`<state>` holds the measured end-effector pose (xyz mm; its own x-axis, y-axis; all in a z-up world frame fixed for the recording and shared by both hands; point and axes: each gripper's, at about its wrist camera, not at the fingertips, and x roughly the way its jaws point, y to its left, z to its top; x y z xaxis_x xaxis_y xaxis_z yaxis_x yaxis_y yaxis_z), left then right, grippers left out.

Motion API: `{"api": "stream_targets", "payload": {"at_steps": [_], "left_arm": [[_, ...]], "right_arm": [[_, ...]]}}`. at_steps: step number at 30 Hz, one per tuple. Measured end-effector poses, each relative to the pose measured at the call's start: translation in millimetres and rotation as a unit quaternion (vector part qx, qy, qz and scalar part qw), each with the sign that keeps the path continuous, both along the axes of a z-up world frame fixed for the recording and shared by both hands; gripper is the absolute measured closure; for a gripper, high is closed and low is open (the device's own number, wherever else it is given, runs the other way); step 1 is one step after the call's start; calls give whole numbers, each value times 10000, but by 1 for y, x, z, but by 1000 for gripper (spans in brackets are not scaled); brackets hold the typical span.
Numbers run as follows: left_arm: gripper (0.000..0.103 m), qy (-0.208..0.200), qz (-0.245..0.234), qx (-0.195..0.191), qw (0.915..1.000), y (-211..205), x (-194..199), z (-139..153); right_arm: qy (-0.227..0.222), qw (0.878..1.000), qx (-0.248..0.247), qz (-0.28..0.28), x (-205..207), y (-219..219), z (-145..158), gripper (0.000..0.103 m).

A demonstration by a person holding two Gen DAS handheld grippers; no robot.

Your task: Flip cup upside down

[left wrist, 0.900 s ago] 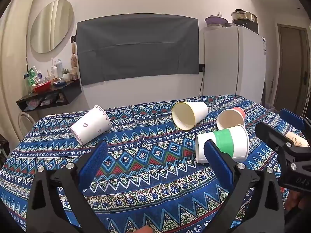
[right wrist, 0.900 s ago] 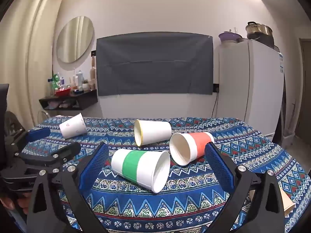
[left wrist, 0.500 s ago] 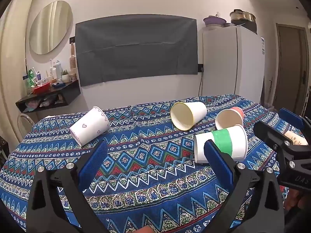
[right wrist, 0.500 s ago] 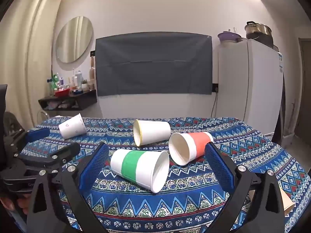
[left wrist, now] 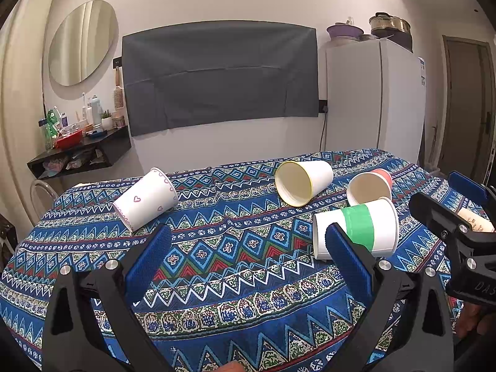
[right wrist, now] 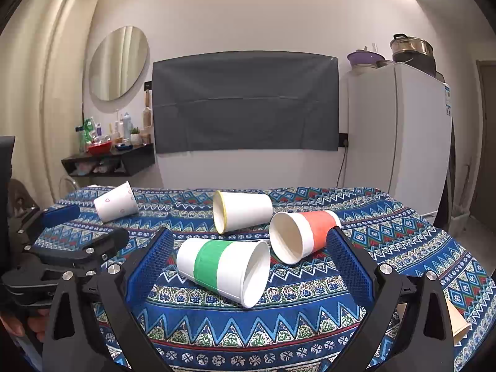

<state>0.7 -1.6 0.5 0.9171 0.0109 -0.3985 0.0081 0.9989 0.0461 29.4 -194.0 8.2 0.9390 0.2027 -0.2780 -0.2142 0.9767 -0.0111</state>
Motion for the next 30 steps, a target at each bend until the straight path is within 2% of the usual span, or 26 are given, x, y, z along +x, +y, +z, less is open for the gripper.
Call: {"api": "stream_targets", "payload": {"at_steps": [30], "left_arm": [[6, 177, -27, 58, 9998, -4, 5, -5]], "right_arm": [[4, 10000, 15, -1, 0, -1, 0, 8]]}}
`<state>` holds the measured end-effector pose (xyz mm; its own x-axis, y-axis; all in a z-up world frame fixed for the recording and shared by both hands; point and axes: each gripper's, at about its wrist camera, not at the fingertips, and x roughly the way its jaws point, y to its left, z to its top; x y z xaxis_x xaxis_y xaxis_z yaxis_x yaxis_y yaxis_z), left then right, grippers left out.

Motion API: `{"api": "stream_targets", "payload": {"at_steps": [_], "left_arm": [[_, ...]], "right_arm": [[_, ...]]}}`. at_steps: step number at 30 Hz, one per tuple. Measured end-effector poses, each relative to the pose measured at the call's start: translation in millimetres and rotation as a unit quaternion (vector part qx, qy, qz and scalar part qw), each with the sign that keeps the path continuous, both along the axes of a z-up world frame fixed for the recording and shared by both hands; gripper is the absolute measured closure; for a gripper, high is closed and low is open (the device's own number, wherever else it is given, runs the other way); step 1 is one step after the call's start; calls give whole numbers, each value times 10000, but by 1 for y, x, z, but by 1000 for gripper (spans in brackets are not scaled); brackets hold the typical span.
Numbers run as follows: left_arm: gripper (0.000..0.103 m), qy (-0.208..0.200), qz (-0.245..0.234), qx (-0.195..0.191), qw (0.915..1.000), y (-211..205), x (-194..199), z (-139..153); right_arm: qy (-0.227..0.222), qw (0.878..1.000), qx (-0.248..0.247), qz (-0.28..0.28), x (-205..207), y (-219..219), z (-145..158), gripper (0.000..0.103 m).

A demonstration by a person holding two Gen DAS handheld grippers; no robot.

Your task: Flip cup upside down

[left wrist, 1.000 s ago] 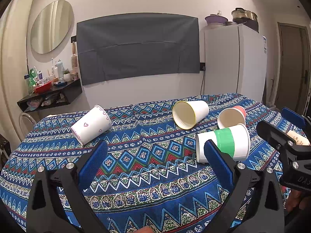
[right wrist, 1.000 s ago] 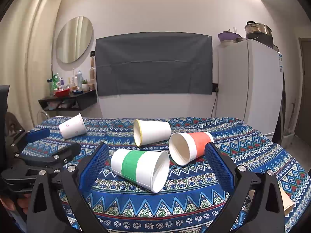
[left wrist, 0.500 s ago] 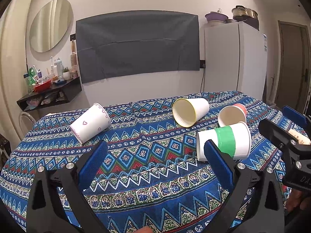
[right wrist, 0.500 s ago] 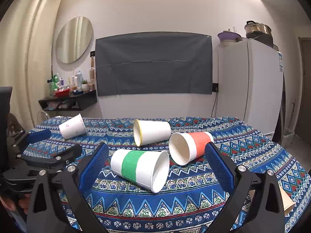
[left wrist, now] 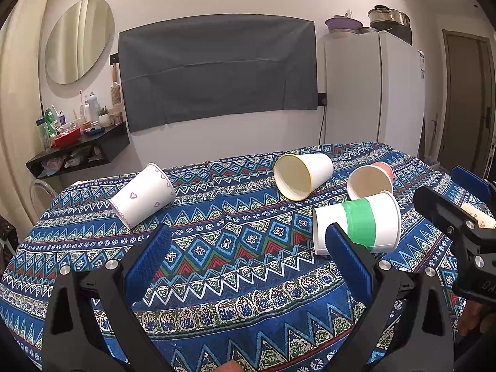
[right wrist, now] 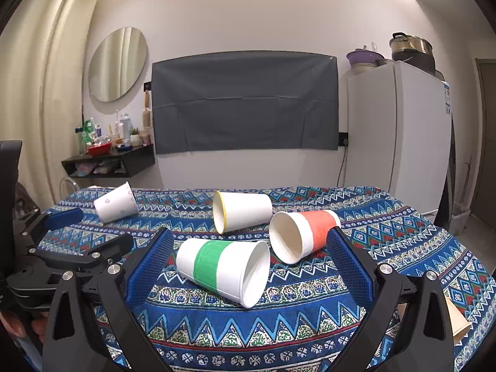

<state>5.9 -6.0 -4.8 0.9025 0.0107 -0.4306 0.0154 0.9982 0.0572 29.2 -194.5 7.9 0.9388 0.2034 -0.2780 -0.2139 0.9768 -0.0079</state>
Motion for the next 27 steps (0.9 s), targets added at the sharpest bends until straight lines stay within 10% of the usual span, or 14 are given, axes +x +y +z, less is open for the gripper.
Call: {"api": "stream_targets", "payload": {"at_steps": [27], "left_arm": [[6, 167, -14, -37, 9999, 2, 6, 0]], "right_arm": [[5, 10000, 7, -15, 0, -1, 0, 8]]}}
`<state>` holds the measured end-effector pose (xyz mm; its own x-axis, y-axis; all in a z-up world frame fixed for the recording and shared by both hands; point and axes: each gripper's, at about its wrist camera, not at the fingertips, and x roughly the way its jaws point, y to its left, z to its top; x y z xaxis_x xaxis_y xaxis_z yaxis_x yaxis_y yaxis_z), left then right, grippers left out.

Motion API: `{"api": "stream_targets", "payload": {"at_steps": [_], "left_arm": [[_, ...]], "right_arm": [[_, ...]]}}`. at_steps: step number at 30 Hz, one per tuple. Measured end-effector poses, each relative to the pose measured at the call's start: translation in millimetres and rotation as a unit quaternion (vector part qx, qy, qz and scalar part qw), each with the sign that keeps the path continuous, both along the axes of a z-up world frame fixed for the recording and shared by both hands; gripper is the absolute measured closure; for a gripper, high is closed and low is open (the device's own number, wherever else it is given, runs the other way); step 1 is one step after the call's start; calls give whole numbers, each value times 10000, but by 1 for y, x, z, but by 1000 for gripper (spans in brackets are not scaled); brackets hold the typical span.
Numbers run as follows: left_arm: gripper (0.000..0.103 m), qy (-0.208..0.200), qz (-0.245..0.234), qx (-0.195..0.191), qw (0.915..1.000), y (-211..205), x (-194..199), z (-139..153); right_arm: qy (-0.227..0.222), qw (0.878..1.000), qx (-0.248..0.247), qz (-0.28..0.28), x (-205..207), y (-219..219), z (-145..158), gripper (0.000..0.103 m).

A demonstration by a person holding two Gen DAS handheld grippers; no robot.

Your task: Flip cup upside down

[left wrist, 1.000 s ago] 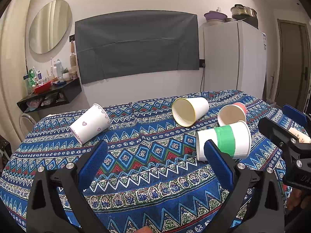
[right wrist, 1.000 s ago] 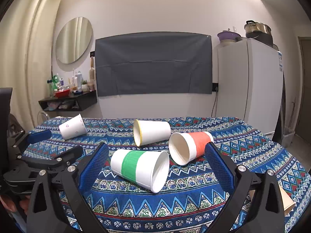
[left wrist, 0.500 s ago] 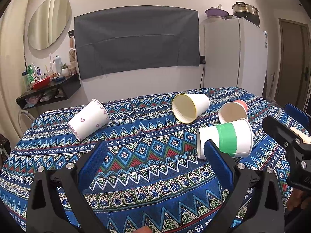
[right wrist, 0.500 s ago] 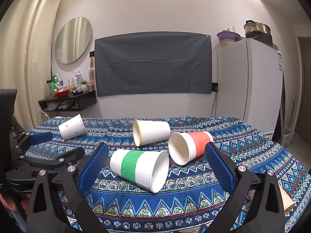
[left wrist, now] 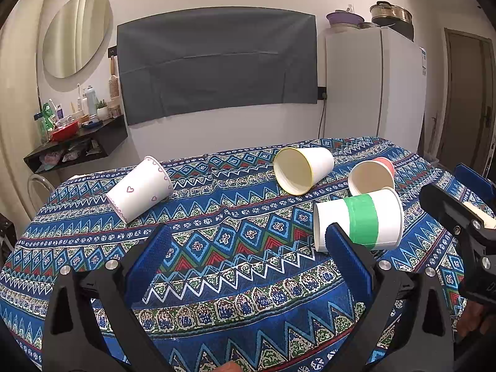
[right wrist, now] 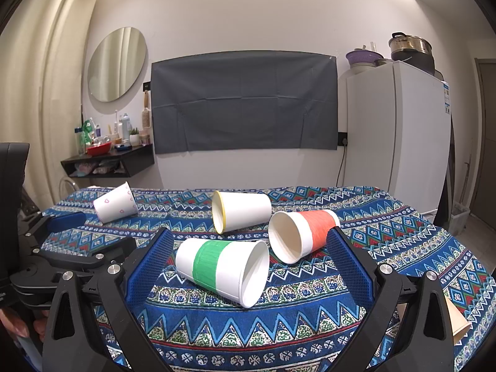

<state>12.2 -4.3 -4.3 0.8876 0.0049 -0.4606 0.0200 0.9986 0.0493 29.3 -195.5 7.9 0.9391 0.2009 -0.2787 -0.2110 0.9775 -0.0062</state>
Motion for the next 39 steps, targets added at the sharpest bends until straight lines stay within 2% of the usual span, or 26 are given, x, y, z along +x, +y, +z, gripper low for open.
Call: {"api": "stream_targets", "payload": {"at_steps": [12, 15, 18, 24, 30, 34, 39], "left_arm": [[6, 159, -43, -110, 9998, 5, 6, -2], [6, 327, -216, -292, 9988, 8, 9, -4], [6, 445, -383, -263, 9979, 5, 11, -6], [6, 603, -734, -150, 9954, -13, 16, -2], [6, 935, -940, -199, 9910, -36, 31, 1], [6, 1274, -1021, -319, 9861, -55, 44, -4], [6, 1513, -1094, -564, 9808, -71, 57, -6]], "right_arm": [[2, 10000, 25, -17, 0, -1, 0, 8], [6, 9999, 137, -16, 0, -5, 1, 8], [40, 9992, 398, 30, 1, -15, 2, 8], [366, 9974, 609, -138, 13, -38, 4, 8], [367, 9973, 546, -334, 19, -57, 14, 8], [440, 9970, 470, -426, 22, -69, 14, 8], [520, 9962, 544, -437, 24, -84, 11, 8]]}}
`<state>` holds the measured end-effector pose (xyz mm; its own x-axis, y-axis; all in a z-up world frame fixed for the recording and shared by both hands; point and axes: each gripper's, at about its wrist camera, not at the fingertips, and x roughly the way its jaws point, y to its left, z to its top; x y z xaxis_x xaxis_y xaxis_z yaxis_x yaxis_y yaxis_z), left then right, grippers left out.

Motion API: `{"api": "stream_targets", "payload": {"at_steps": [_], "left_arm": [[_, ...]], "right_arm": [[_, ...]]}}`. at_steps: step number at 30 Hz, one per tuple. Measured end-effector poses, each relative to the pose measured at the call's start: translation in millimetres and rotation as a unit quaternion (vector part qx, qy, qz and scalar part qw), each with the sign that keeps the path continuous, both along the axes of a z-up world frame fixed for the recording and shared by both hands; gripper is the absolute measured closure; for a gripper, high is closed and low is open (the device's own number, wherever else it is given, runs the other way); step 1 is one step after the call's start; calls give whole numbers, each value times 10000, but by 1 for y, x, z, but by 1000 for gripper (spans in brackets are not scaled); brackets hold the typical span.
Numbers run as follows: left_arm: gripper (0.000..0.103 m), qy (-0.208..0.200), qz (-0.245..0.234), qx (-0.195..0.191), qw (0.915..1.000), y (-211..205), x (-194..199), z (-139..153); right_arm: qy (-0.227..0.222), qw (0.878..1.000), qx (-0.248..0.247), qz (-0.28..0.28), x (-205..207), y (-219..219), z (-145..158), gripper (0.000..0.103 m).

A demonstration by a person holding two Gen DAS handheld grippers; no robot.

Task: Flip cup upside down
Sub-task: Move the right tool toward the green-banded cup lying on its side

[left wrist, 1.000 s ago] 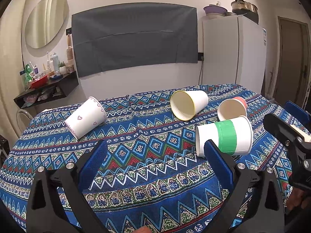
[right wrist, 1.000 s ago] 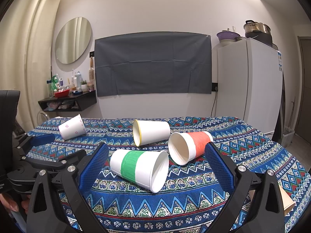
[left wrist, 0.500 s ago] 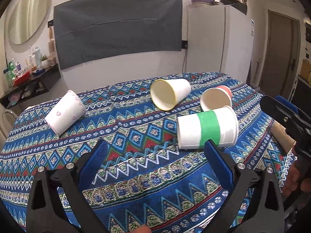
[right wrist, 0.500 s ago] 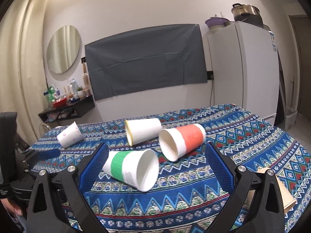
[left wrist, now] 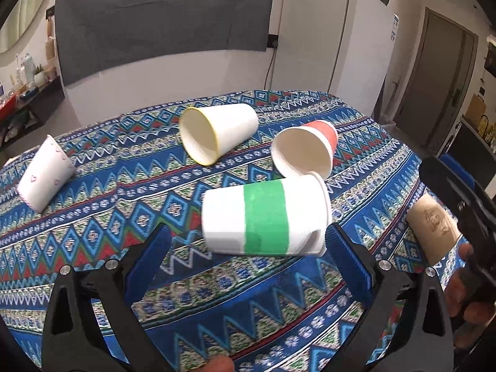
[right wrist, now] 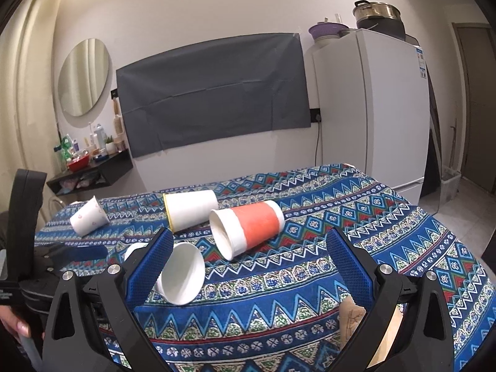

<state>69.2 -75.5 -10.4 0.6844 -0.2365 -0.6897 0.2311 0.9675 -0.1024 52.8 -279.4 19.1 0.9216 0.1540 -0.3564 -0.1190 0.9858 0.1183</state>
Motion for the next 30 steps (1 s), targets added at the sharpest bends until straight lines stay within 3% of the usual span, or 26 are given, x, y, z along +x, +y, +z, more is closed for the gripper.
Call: {"api": "stream_targets", "payload": {"at_steps": [8, 13, 17, 19, 30], "left_arm": [[6, 520, -32, -333, 9981, -9, 19, -12], [6, 615, -34, -403, 9973, -10, 28, -18], [6, 674, -61, -776, 9947, -3, 34, -21], [11, 699, -102, -913, 9933, 0, 35, -20], [12, 515, -419, -506, 9965, 4, 14, -1]], "right_arm": [[14, 10000, 69, 22, 2, -15, -3, 8], [-2, 9999, 120, 63, 0, -18, -4, 8], [-13, 9999, 129, 65, -2, -19, -6, 8], [-19, 9999, 154, 64, -2, -20, -6, 8], [-43, 9999, 148, 51, -8, -19, -5, 8]]}}
